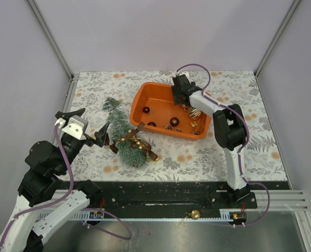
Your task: Decorate the small christmas tree
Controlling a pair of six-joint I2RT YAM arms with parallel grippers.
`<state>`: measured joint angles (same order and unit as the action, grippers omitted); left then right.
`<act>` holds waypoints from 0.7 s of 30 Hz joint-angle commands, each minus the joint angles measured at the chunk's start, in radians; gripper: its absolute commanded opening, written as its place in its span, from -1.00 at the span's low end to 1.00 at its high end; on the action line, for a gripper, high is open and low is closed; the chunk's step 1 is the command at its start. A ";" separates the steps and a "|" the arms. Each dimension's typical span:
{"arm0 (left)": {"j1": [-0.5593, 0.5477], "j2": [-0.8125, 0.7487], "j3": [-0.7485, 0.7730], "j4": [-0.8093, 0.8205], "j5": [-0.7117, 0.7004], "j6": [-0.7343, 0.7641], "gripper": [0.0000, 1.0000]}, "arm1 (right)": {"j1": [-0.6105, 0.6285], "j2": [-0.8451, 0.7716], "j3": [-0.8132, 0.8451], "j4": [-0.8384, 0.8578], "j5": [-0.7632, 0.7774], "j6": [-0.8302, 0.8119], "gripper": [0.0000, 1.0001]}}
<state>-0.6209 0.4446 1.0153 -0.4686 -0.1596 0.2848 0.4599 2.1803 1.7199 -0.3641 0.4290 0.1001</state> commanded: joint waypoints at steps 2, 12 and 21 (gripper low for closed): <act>0.003 0.003 0.034 0.054 0.006 -0.035 0.98 | -0.004 0.019 0.050 -0.053 -0.002 0.019 0.54; 0.003 -0.038 -0.001 0.070 -0.015 0.007 0.98 | -0.004 0.084 0.079 -0.084 -0.073 0.046 0.20; 0.003 -0.067 -0.030 0.073 -0.023 0.022 0.98 | -0.004 0.067 0.064 -0.069 -0.124 0.053 -0.28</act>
<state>-0.6209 0.3912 0.9977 -0.4465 -0.1665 0.2958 0.4580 2.2681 1.7645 -0.4377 0.3511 0.1398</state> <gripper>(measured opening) 0.988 0.502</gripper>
